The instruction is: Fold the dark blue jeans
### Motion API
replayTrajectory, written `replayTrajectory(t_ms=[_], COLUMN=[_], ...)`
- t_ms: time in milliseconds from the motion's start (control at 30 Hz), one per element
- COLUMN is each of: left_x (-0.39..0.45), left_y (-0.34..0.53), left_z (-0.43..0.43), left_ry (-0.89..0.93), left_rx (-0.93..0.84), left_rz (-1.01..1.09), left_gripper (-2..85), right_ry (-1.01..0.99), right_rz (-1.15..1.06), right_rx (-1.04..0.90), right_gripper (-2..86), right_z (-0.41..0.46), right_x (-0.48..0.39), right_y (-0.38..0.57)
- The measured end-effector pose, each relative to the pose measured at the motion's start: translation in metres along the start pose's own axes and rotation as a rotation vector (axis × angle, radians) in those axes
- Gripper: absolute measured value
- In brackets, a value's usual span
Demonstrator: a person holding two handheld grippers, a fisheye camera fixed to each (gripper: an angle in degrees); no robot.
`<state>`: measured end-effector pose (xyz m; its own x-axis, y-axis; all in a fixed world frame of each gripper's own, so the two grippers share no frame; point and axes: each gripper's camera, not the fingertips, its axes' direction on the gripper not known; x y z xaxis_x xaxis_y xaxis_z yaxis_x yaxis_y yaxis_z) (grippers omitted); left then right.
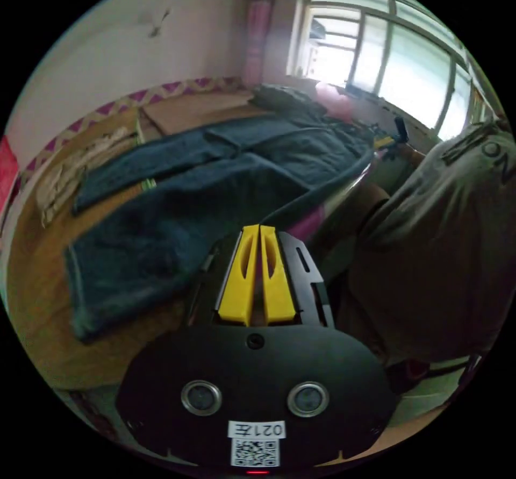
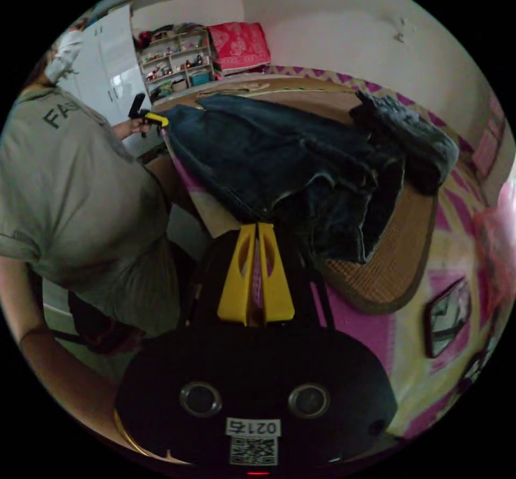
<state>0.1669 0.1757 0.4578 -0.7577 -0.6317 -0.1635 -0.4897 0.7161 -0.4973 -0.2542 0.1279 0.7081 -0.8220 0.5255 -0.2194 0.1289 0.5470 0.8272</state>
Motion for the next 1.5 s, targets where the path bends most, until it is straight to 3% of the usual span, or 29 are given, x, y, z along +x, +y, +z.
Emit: replayTrajectory(t_ms=[100,200,233,333,467,533,600,767,833,900,967,1000,1067,1300,1500], left_x=[-0.006,-0.013,-0.021,-0.048,-0.088,-0.086,-0.088,-0.061,-0.060,-0.081,-0.123,-0.129,-0.132,-0.131,-0.124], left_y=[0.009,0.021,0.025,0.026,0.022,0.018,0.007,-0.041,-0.039,-0.028,0.004,0.012,0.032,0.050,0.082], left_z=[-0.035,-0.091,-0.109,-0.127,-0.110,-0.114,-0.120,-0.209,-0.220,-0.207,-0.168,-0.161,-0.169,-0.188,-0.229], left_ry=[0.021,-0.099,-0.214,-0.492,-0.494,-0.608,-0.591,-0.409,-0.423,-0.453,-0.449,-0.430,-0.387,-0.395,-0.428], left_rx=[0.087,0.237,0.259,0.173,-0.012,-0.024,-0.067,0.390,0.446,0.311,-0.014,-0.063,0.035,0.013,0.152], left_rz=[-0.092,-0.181,-0.259,-0.422,-0.551,-0.539,-0.511,-0.256,-0.228,-0.309,-0.485,-0.507,-0.538,-0.550,-0.620], left_gripper=[-0.8,-0.5,-0.1,3.5,8.0,5.1,1.4,-0.8,-0.9,-0.9,-0.9,-0.9,-0.9,-0.8,-0.9], right_ry=[-0.003,0.005,0.003,0.041,0.042,0.042,0.045,0.060,0.071,0.078,0.080,0.083,0.108,0.132,0.257], right_rz=[0.044,0.032,0.024,0.047,0.084,0.104,0.129,0.159,0.165,0.176,0.192,0.192,0.176,0.174,0.202], right_rx=[0.035,0.053,0.080,0.187,0.230,0.193,0.144,0.083,0.091,0.118,0.157,0.162,0.149,0.133,0.062], right_gripper=[1.3,3.7,4.5,6.0,7.1,7.0,6.2,3.8,3.2,2.8,2.6,2.6,2.4,2.3,2.9], right_z=[-0.009,-0.033,-0.043,-0.060,-0.047,-0.032,-0.015,0.007,0.007,0.007,0.005,0.005,0.006,0.005,0.010], right_x=[-0.001,-0.011,-0.015,-0.016,-0.008,-0.004,0.000,-0.001,-0.003,-0.005,-0.008,-0.009,-0.015,-0.022,-0.042], right_y=[0.008,0.010,0.012,0.014,0.004,-0.001,-0.002,0.001,0.004,0.011,0.019,0.020,0.021,0.025,0.020])
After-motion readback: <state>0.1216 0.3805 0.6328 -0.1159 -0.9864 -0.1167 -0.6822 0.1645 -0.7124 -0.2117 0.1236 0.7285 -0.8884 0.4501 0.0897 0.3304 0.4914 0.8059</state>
